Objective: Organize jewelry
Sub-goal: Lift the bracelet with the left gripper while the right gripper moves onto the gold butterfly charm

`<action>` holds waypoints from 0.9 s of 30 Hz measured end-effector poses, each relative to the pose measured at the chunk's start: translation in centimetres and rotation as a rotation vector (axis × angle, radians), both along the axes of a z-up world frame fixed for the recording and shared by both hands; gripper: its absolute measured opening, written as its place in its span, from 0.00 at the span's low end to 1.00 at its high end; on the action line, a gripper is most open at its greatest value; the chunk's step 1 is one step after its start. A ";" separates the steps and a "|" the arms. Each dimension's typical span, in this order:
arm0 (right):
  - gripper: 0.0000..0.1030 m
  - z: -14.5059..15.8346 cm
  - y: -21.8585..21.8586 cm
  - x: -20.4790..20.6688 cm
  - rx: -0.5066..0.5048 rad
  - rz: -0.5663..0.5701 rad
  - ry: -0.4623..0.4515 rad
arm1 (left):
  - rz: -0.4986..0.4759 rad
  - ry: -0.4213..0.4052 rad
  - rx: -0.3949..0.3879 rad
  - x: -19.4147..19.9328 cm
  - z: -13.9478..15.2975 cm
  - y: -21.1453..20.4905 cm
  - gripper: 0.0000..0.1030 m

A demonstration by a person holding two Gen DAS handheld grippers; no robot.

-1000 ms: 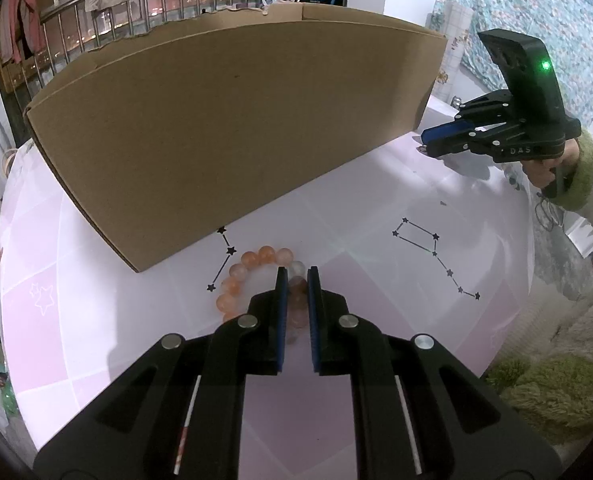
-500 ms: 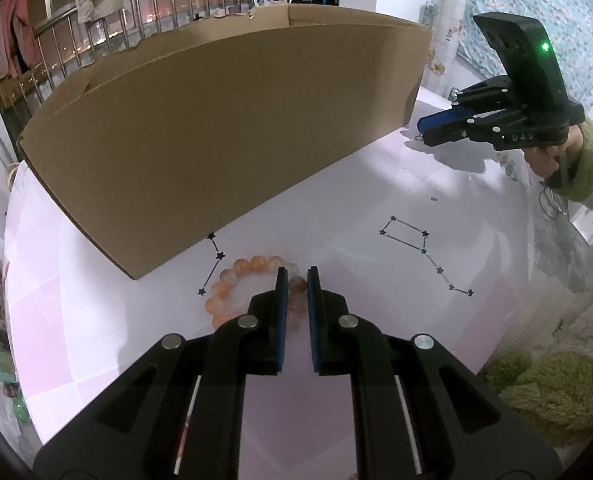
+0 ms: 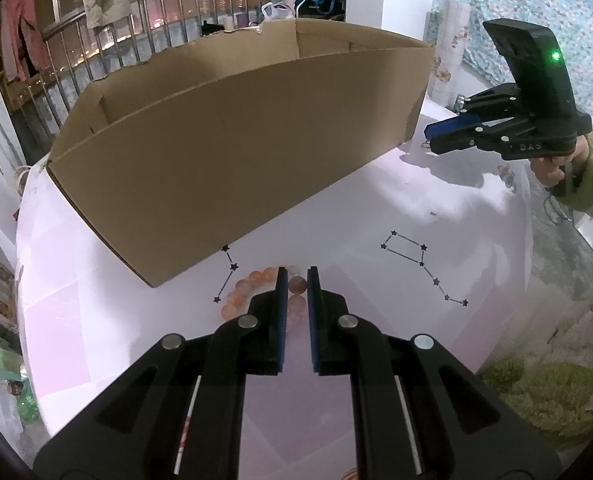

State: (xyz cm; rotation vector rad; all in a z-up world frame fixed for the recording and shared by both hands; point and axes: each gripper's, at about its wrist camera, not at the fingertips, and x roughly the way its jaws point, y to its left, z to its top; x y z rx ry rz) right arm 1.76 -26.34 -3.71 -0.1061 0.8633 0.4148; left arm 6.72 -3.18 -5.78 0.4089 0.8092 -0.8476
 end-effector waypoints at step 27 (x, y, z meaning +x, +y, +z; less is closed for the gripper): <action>0.14 3.0 1.3 -1.1 -0.034 0.025 -0.065 | 0.074 -0.056 -0.002 -0.9 3.4 -0.1 0.08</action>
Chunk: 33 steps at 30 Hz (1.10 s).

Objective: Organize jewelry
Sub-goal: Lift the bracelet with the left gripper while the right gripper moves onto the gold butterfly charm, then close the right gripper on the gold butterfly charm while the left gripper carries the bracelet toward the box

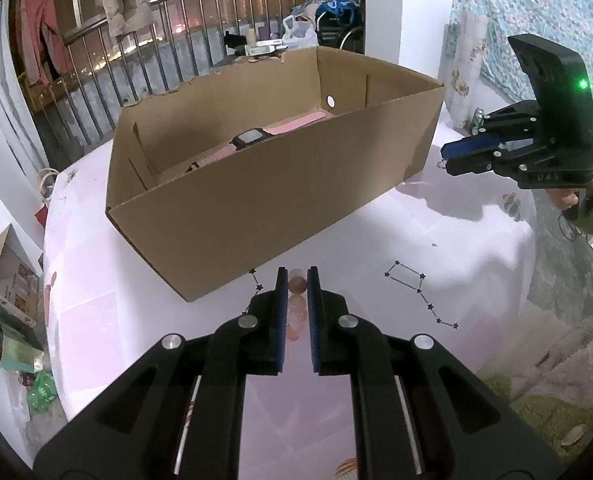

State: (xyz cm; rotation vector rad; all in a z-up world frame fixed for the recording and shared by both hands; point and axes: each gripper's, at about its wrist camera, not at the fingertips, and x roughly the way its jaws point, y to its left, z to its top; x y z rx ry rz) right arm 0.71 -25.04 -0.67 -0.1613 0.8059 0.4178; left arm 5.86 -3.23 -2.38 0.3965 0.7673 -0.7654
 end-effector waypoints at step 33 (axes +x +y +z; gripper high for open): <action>0.14 10.3 0.4 -0.5 0.073 0.046 -0.191 | -0.126 -0.126 -0.153 -1.7 12.2 1.3 0.08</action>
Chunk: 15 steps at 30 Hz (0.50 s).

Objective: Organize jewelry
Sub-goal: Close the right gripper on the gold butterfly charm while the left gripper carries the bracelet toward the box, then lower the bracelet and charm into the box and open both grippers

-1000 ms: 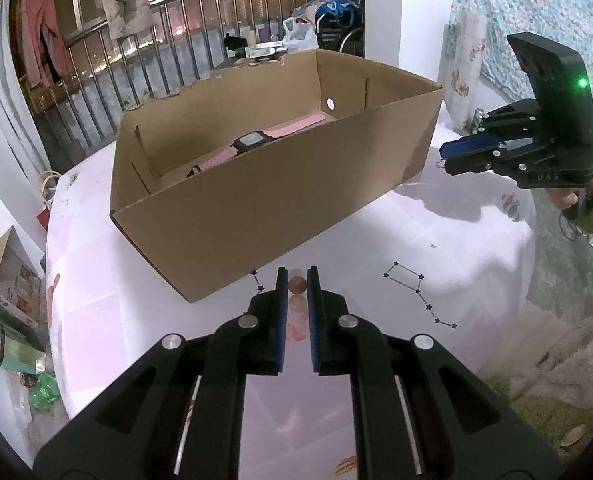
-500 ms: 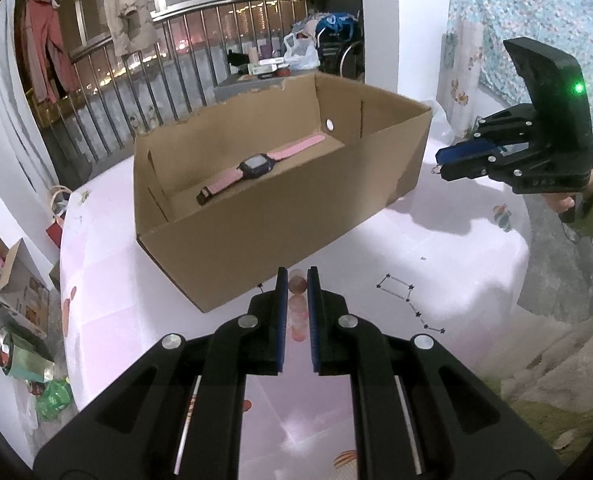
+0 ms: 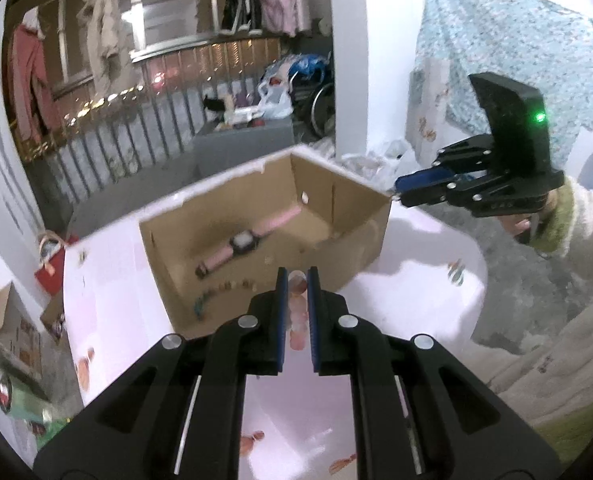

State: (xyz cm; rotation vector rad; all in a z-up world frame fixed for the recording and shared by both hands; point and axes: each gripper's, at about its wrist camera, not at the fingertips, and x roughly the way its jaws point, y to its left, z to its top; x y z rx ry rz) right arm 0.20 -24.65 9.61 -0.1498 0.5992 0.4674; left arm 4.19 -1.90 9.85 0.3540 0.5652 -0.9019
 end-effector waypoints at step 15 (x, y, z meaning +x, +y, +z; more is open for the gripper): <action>0.14 -1.0 -2.8 10.0 -0.013 0.030 0.086 | -0.051 0.130 0.024 10.2 -1.3 -7.7 0.08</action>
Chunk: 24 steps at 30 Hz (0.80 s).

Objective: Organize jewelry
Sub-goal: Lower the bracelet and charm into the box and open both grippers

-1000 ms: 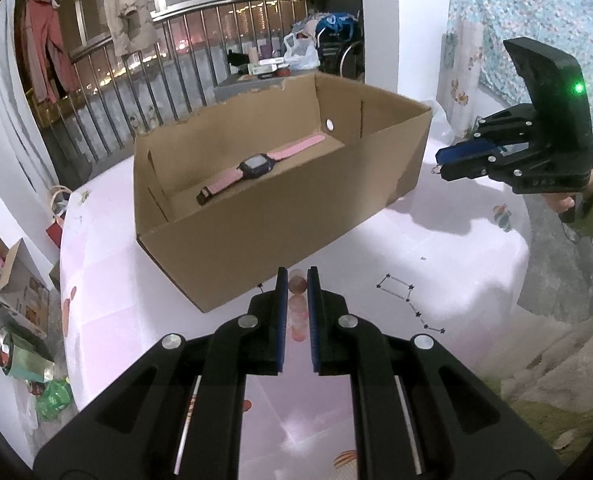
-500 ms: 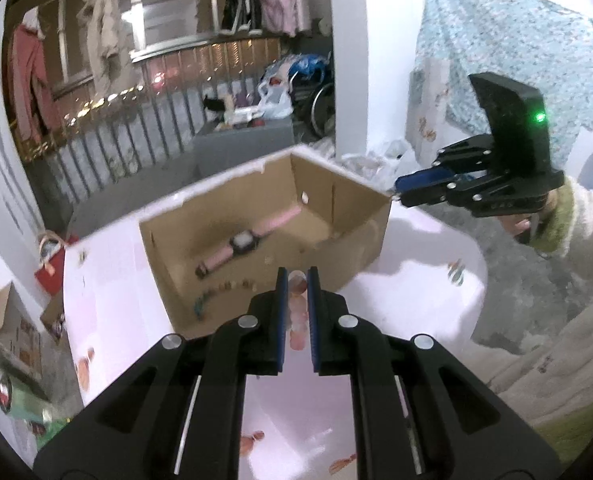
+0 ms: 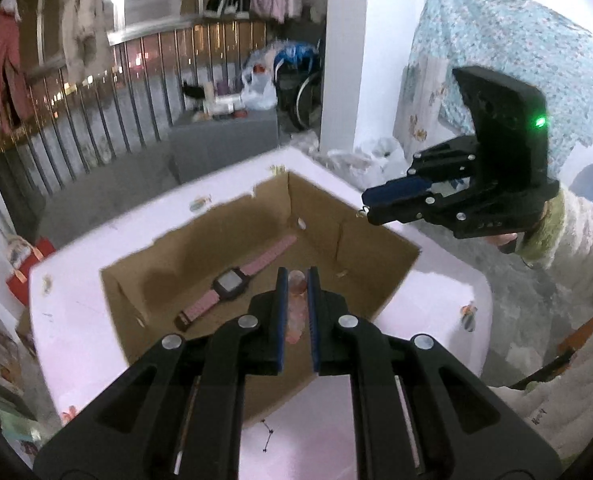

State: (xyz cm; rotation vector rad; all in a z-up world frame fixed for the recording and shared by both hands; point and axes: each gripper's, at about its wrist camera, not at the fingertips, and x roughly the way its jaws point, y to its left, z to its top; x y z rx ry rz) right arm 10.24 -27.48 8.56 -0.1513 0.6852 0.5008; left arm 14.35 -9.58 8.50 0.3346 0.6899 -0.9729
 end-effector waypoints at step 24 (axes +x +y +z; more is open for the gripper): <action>0.15 -4.9 -0.9 5.8 -0.070 -0.007 0.117 | 0.041 0.285 0.104 7.7 -8.2 -4.9 0.29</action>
